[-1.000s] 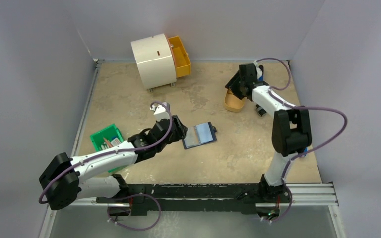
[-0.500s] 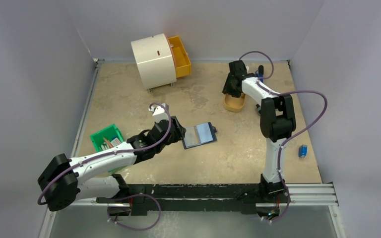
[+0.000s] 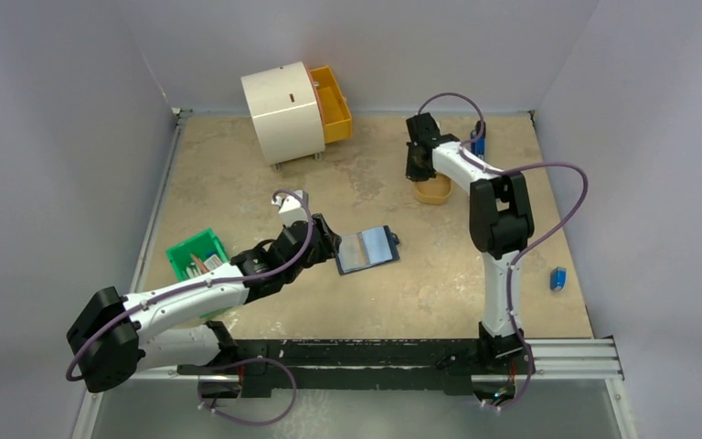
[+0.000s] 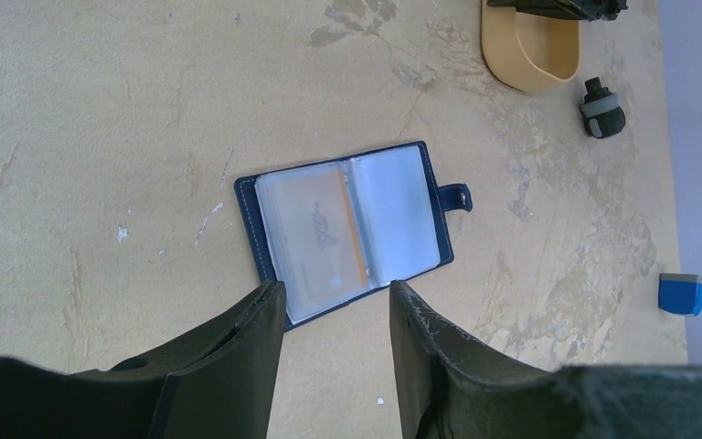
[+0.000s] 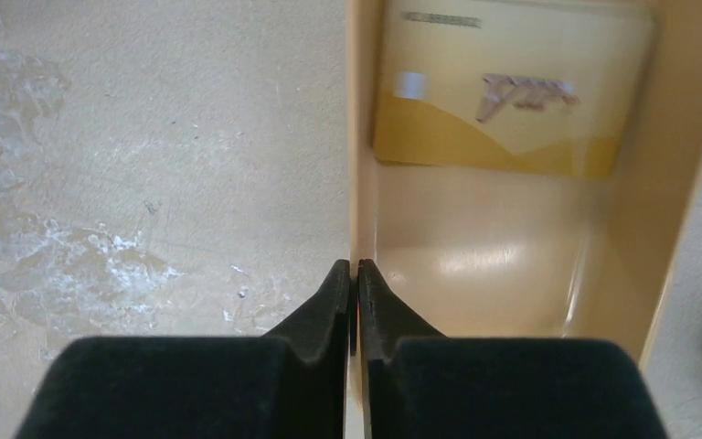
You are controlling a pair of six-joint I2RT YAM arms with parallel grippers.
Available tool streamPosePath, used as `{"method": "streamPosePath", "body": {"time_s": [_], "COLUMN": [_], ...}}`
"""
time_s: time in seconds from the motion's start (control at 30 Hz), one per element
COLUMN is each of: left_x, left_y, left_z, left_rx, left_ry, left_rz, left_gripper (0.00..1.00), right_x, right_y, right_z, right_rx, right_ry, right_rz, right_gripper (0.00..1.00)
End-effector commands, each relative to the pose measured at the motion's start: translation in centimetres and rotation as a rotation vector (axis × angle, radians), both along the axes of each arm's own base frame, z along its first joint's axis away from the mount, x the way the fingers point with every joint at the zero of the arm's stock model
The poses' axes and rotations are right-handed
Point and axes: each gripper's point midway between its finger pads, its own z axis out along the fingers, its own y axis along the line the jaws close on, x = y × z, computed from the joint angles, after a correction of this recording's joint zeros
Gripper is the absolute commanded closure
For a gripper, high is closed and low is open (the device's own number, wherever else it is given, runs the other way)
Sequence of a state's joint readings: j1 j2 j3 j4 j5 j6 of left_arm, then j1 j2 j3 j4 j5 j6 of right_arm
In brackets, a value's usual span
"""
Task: Put the credit cards into the card holder
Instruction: Move the storage box to the center of the board.
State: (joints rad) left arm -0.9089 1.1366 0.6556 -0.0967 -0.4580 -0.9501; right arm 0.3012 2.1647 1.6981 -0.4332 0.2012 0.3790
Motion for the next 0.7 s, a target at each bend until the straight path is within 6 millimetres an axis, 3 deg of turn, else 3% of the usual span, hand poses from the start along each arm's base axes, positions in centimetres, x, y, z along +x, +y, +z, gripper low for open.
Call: {"method": "streamPosePath", "body": {"time_s": [0.0,0.27,0.43,0.67], "left_x": [0.3,0.0,-0.1,-0.4], "left_y": [0.4,0.7,1.0,1.1], "left_z": [0.5,0.6,0.6,0.3], "left_rx": [-0.011,-0.008,-0.005,0.000], "left_ry": [-0.022,-0.023,-0.023,-0.018], "left_rz": [0.017,0.017,0.017,0.008], "left_gripper": [0.55,0.56,0.56,0.56], "right_x": [0.4,-0.1,-0.9,-2.3], "right_y": [1.0,3.0,5.2,6.3], "right_z": [3.9,5.8,6.9,7.3], "right_rx": [-0.053,-0.136,-0.210,-0.355], "right_ry": [-0.087,-0.165,-0.242,-0.335], "right_rz": [0.082,0.245,0.463,0.731], "right_gripper": [0.97,1.00,1.00,1.00]}}
